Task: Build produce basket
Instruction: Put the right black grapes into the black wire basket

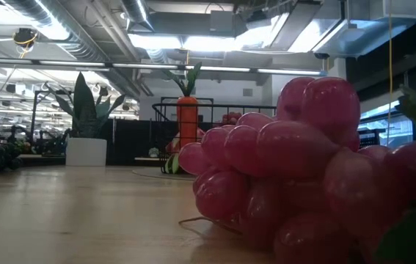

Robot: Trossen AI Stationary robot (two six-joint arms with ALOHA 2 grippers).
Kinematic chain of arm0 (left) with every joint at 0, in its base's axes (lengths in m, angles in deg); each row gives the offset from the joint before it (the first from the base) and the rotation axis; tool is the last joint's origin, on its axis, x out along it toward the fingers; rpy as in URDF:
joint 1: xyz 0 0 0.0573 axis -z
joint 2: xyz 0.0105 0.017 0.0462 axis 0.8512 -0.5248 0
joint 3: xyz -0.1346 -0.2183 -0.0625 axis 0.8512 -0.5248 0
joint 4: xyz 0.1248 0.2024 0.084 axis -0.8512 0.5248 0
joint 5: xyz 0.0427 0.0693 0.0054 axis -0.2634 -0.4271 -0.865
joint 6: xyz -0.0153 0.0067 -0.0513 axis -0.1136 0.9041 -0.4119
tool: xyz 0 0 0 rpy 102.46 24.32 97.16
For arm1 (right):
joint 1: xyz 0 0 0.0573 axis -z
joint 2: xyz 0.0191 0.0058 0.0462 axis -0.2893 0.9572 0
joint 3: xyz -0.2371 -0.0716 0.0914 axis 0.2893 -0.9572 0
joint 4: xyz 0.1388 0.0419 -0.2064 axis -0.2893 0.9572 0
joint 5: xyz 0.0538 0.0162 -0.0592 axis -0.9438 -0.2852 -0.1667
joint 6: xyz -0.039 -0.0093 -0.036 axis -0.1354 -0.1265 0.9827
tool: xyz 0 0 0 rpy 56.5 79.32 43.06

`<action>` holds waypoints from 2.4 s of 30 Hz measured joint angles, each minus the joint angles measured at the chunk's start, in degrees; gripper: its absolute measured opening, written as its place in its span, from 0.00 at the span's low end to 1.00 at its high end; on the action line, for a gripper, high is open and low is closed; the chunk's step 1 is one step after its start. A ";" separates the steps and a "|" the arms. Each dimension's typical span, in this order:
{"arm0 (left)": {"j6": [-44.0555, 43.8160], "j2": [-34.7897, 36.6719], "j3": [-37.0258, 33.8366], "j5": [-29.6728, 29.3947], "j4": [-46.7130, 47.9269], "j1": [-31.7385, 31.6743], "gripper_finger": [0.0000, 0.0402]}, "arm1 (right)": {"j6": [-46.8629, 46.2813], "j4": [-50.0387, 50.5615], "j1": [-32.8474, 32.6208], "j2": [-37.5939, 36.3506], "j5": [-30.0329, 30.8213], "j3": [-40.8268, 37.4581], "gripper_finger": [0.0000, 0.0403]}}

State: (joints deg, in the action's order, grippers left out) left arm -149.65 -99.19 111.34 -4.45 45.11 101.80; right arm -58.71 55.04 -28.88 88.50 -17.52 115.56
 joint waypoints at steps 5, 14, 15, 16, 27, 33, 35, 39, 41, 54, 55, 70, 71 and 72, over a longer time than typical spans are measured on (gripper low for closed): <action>0.08 0.00 0.00 0.00 -1.12 0.00 0.17 | -0.08 -0.31 0.00 0.00 0.07 -1.39 0.30; 0.02 0.00 0.00 0.00 -1.09 0.00 0.17 | -0.13 -1.76 -0.08 0.00 -1.33 -1.92 0.30; 0.02 0.00 0.00 0.00 -1.09 0.00 0.17 | -0.13 -1.91 -0.09 0.00 -1.33 -1.92 0.30; 0.02 0.00 0.00 0.00 -1.09 0.00 0.17 | -0.11 -1.99 -0.10 0.00 -1.39 -1.92 0.30; 0.09 0.00 0.00 0.00 -1.09 0.00 0.17 | -0.35 -2.14 -0.42 0.00 -0.38 -1.88 0.14; 0.11 0.00 0.00 0.00 -1.08 0.00 0.17 | -0.27 -2.10 -0.42 0.00 1.56 -1.88 0.01; 0.11 0.00 0.00 0.00 -1.07 0.00 0.17 | -0.04 -2.09 -0.42 0.00 2.38 -1.88 0.01; 0.11 0.00 0.00 0.00 -1.07 0.00 0.17 | 2.27 -1.69 -0.41 0.00 3.08 -1.27 0.00; 0.13 0.00 0.00 0.00 -1.07 0.01 0.17 | 3.01 -0.85 -0.27 0.00 3.10 -0.73 0.00; 0.24 0.00 0.00 0.00 -1.07 0.00 0.17 | 8.12 10.49 1.40 0.00 7.43 7.98 0.00; 0.24 0.00 0.00 0.00 -1.07 0.00 0.17 | 8.72 11.50 1.61 0.00 7.95 8.70 0.00; 2.19 0.00 0.00 0.00 -1.03 0.06 0.17 | 10.70 23.31 5.38 -0.70 19.05 21.20 0.00; 2.19 0.00 0.00 0.02 -1.05 0.04 0.17 | 11.59 23.34 5.78 -0.72 19.88 21.87 0.00; 2.19 0.00 0.00 0.02 -1.05 0.07 0.17 | 12.36 23.28 6.17 -0.72 20.75 22.56 0.00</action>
State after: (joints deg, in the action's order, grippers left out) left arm -147.46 -99.19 111.34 -4.43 44.06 101.87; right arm -46.35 78.32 -22.71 87.78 3.24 138.12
